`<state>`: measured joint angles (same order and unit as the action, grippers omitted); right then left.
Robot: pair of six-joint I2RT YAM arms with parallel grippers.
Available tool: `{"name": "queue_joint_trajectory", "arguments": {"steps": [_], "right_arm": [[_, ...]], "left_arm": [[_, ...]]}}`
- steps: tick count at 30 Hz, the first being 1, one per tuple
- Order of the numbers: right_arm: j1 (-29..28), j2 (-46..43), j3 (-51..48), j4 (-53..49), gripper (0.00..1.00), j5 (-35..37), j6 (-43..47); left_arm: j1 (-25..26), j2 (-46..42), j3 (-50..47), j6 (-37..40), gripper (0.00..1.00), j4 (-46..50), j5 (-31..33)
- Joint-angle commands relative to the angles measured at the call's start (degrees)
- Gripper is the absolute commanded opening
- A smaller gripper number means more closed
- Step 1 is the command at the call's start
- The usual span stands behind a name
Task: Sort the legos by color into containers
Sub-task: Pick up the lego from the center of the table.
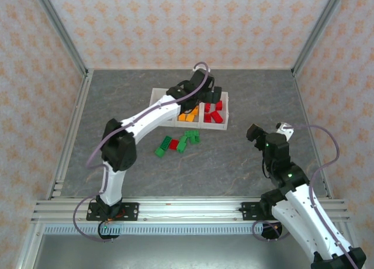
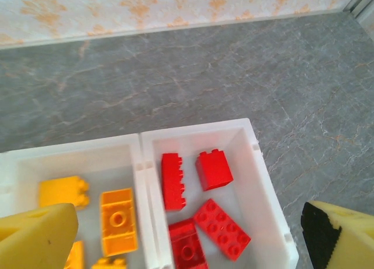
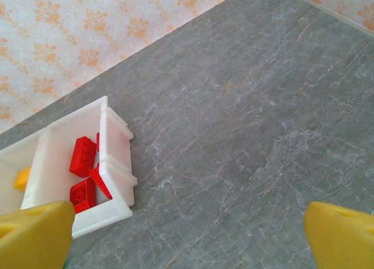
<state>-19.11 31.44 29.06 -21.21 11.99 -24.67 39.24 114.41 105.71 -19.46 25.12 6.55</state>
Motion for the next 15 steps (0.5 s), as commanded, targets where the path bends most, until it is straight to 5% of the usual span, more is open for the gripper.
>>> {"name": "queue_joint_trajectory", "arguments": {"steps": [1, 8, 15], "right_arm": [[-0.1, 0.2, 1.7, -0.1, 1.0, -0.1, -0.6], [0.0, 0.1, 1.3, 0.2, 1.0, -0.8, -0.7], [-0.1, 0.2, 0.9, 0.3, 1.0, -0.9, -1.3]], "left_arm": [[-0.4, -5.6, -5.1, 2.0, 0.99, 3.0, 2.2], [0.6, -15.6, -20.0, 3.4, 0.99, 6.1, -0.8], [5.9, -15.9, -27.7, 3.9, 0.91, 13.2, 0.4]]}}
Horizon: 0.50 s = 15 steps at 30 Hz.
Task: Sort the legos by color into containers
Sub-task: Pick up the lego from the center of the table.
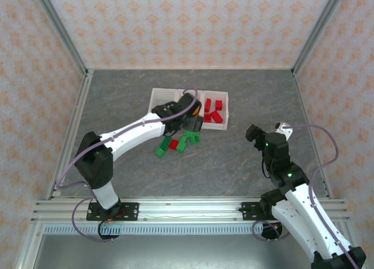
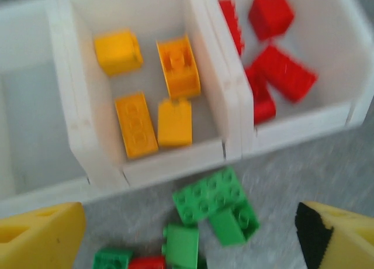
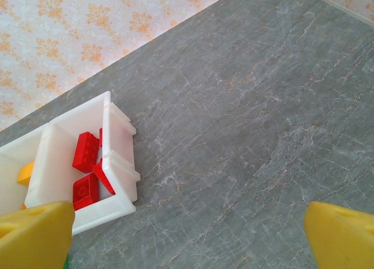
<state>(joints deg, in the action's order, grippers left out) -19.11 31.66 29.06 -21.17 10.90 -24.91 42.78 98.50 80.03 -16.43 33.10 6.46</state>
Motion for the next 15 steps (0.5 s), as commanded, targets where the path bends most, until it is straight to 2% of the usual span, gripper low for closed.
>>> {"name": "queue_joint_trajectory", "arguments": {"steps": [1, 9, 15], "right_arm": [[-0.1, 0.0, 1.0, 0.2, 1.0, 0.2, -1.1], [-0.1, 0.0, 1.5, -0.7, 1.0, 0.5, -1.8], [-0.1, 0.5, 0.9, 0.0, 1.0, 0.4, -2.0]], "left_arm": [[3.1, 0.0, -3.2, 0.5, 0.91, 5.2, 0.9], [4.2, 1.5, -9.4, -6.0, 0.89, 5.5, 1.1], [4.1, 5.4, -9.4, -7.4, 0.81, 7.4, 0.9]]}}
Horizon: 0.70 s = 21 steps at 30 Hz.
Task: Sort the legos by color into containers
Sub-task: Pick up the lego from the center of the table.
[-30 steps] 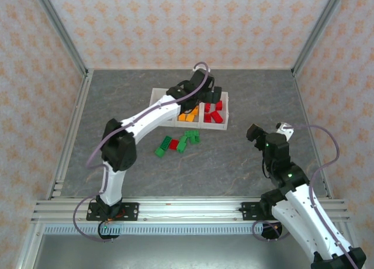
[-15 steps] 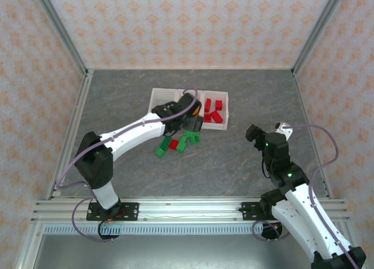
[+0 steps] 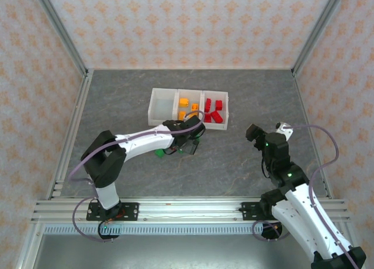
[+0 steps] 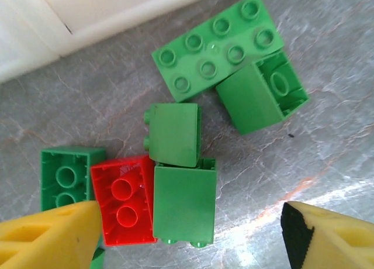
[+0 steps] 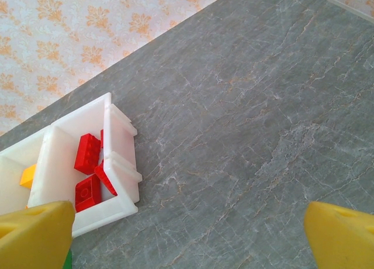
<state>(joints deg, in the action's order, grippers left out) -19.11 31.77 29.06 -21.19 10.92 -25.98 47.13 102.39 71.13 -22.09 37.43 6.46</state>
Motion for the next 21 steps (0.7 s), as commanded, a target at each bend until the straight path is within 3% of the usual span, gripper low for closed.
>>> {"name": "queue_joint_trajectory", "arguments": {"steps": [1, 21], "right_arm": [[-0.1, 0.5, 0.9, -0.1, 1.0, 0.5, -0.8], [-0.1, 0.7, 0.9, -0.2, 1.0, 0.5, -1.2]], "left_arm": [[-0.3, 1.7, -0.5, -1.8, 0.8, 2.9, 0.7], [-1.3, 4.9, 0.7, -1.4, 0.6, 0.4, -1.7]]}}
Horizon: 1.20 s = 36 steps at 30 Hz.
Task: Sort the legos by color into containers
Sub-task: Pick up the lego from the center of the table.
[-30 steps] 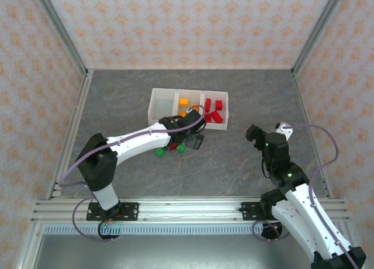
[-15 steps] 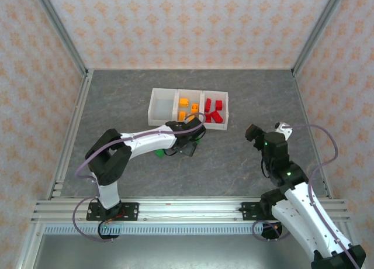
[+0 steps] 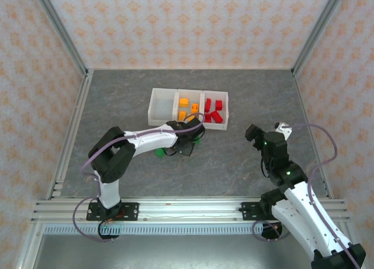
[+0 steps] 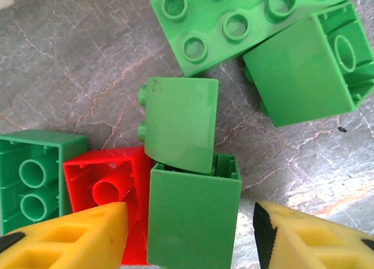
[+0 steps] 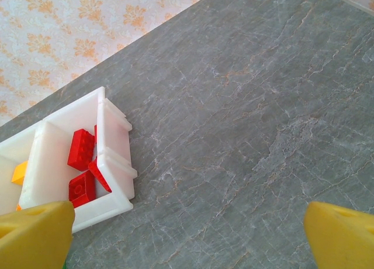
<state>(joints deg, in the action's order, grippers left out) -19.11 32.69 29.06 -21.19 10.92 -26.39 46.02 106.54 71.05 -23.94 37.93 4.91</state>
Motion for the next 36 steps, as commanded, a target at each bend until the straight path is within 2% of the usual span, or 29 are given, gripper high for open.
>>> {"name": "queue_joint_trajectory", "arguments": {"steps": [1, 14, 27, 32, 36], "right_arm": [[-0.1, -0.2, 0.9, -0.2, 1.0, 0.6, -0.7], [-0.1, -0.2, 0.7, 0.1, 1.0, 0.8, -0.7], [-0.1, -0.1, 0.7, 0.3, 1.0, 0.9, -0.6], [-0.1, -0.2, 0.7, 0.2, 1.0, 1.0, -0.6], [-0.1, -0.2, 0.5, 0.2, 1.0, 1.3, -0.7]], "left_arm": [[-0.2, 0.7, 0.9, 0.5, 0.6, -0.1, -0.2], [0.3, 1.0, 4.7, 1.0, 0.58, 3.6, 3.3], [0.2, 4.1, 5.6, 1.6, 0.55, 3.7, 2.5], [0.3, 4.3, 5.6, 1.9, 0.46, 3.1, 1.1], [0.8, 4.2, 5.6, 1.8, 0.45, 3.7, 1.9]]}}
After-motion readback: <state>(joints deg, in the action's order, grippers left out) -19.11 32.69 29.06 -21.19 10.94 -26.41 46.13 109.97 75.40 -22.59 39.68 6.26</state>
